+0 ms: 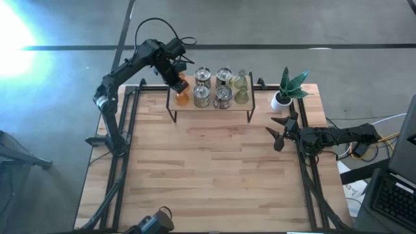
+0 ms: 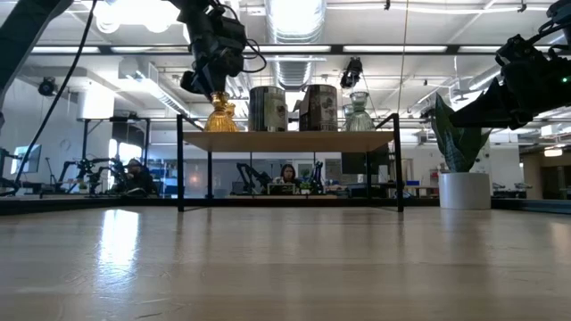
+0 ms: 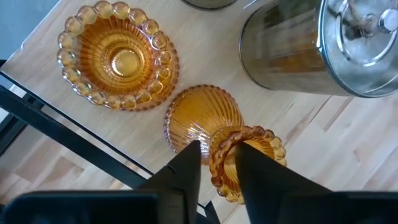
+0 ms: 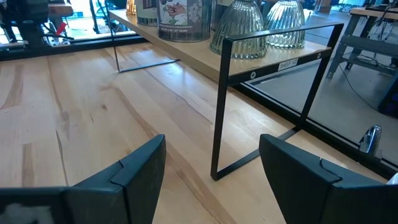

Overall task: Pick & Place candle stick holders
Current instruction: Align the orange candle holder with the other orange candle holder on the shelf, then return to Home Position

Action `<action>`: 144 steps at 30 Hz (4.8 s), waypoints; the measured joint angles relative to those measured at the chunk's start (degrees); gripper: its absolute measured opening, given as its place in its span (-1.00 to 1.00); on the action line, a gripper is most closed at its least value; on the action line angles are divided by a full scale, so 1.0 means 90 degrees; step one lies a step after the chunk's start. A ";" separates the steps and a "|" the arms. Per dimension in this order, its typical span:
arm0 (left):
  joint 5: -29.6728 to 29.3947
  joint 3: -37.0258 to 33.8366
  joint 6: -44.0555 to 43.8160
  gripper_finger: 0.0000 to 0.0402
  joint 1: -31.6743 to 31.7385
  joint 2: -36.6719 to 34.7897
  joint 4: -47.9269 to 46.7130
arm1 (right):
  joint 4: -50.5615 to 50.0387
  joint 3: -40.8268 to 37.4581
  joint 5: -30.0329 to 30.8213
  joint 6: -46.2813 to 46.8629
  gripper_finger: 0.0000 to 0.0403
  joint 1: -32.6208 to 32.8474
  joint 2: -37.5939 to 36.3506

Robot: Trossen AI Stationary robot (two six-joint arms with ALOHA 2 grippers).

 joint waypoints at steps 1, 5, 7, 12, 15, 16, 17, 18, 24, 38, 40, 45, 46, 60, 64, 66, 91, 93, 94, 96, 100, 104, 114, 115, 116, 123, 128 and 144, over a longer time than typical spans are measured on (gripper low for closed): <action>-0.0001 0.0000 0.0025 -0.47 0.0002 0.0000 0.0001 | -0.0002 0.0000 0.0000 -0.0002 0.25 0.0000 0.0000; -0.0002 0.0000 0.0055 -0.31 0.0028 0.0000 -0.0001 | 0.0000 -0.0002 0.0000 -0.0001 0.25 -0.0001 0.0000; -0.0004 0.0000 0.0058 -0.24 0.0035 0.0000 -0.0001 | 0.0000 -0.0002 0.0000 -0.0002 0.25 -0.0001 0.0000; -0.0007 0.0000 0.0055 -0.15 0.0069 -0.0055 -0.0016 | -0.0002 -0.0002 0.0000 0.0000 0.25 0.0000 0.0000; -0.0007 0.0002 0.0048 -0.14 0.0069 -0.0116 -0.0018 | -0.0002 -0.0002 0.0000 -0.0002 0.25 0.0000 0.0000; -0.0007 0.0002 0.0046 -0.14 0.0069 -0.0140 -0.0018 | -0.0001 0.0000 0.0000 -0.0001 0.25 0.0000 -0.0001; -0.0010 0.0002 0.0046 -0.14 0.0069 -0.0161 -0.0016 | 0.0000 -0.0002 0.0000 -0.0002 0.25 0.0000 0.0000; -0.0010 0.0002 0.0046 -0.14 0.0069 -0.0181 -0.0016 | 0.0000 -0.0001 0.0000 -0.0002 0.25 -0.0002 0.0000; -0.0012 0.0005 0.0041 -0.14 0.0072 -0.0311 0.0004 | -0.0001 -0.0001 0.0000 -0.0001 0.25 -0.0001 -0.0001; 0.1102 0.0005 -0.0010 -0.20 -0.0076 -0.1471 0.1115 | 0.0000 -0.0001 0.0000 0.0000 0.25 -0.0001 -0.0002; 0.0888 -0.0013 -0.0093 -0.28 -0.0298 -0.1855 0.1698 | -0.0001 -0.0002 0.0000 -0.0001 0.25 -0.0002 -0.0002; 0.0308 -0.0501 -0.0229 -0.68 -0.1134 -0.2807 0.3752 | -0.0001 -0.0002 0.0000 -0.0002 0.25 -0.0002 -0.0002; 0.0283 -0.0691 -0.0130 -0.78 -0.1323 -0.2983 0.4257 | -0.0001 -0.0002 0.0000 0.0000 0.25 0.0000 -0.0002; 0.0269 -0.1948 -0.1389 -0.81 -0.2267 -0.4022 0.7193 | -0.0002 0.0000 0.0000 -0.0001 0.25 -0.0001 -0.0002; 0.0274 -0.2071 -0.0863 -0.83 -0.2267 -0.4144 0.6374 | -0.0002 0.0000 0.0000 0.0000 0.25 0.0000 -0.0002; 0.0288 -0.2360 -0.0615 -0.82 -0.2286 -0.4265 0.6027 | -0.0002 -0.0002 0.0000 -0.0002 0.25 -0.0002 -0.0002; 0.0743 -1.0374 0.0342 -0.80 -0.2434 -0.8651 1.0763 | -0.0002 -0.0002 0.0000 0.0000 0.25 -0.0002 0.0000; 0.0848 -1.0671 0.0784 -0.80 -0.2525 -0.9131 1.0714 | 0.0000 -0.0002 0.0000 -0.0001 0.25 -0.0002 0.0000; 0.0852 -1.0809 0.0934 -0.80 -0.2569 -0.9395 1.0616 | -0.0002 -0.0002 0.0000 -0.0001 0.25 -0.0002 0.0000; 0.0846 -1.1049 0.1028 -0.80 -0.2620 -0.9874 1.0327 | 0.0000 -0.0002 0.0000 -0.0001 0.25 -0.0002 0.0000; 0.0646 -1.1410 0.1019 -0.80 -0.2632 -1.0824 0.9854 | 0.0000 -0.0002 0.0000 0.0000 0.25 -0.0002 0.0000; 0.0335 -1.1773 0.1098 -0.80 -0.2684 -1.1513 0.9390 | 0.0002 -0.0001 0.0000 0.0000 0.25 -0.0001 0.0000; -0.0978 -1.2609 0.1737 -0.80 -0.3737 -1.1514 0.9663 | 0.0000 -0.0001 0.0000 -0.0002 0.25 -0.0001 0.0006; -0.1047 -1.2610 0.1779 -0.80 -0.3842 -1.1514 0.9645 | -0.0002 -0.0002 0.0000 -0.0002 0.25 -0.0002 0.0005; -0.1157 -1.2609 0.1814 -0.80 -0.3941 -1.1514 0.9627 | -0.0002 -0.0001 0.0000 -0.0001 0.25 -0.0002 0.0005; -0.1681 -1.2611 0.2335 -0.80 -0.4364 -1.1514 0.9611 | -0.0002 -0.0001 0.0000 -0.0002 0.25 -0.0002 0.0000; -0.1698 -1.2616 0.1771 -0.80 -0.4535 -1.1514 0.9650 | -0.0002 0.0000 0.0000 -0.0002 0.25 -0.0002 0.0000; -0.1712 -1.2626 0.1655 -0.80 -0.4535 -1.1441 0.9665 | 0.0000 -0.0002 0.0000 -0.0001 0.25 -0.0002 0.0000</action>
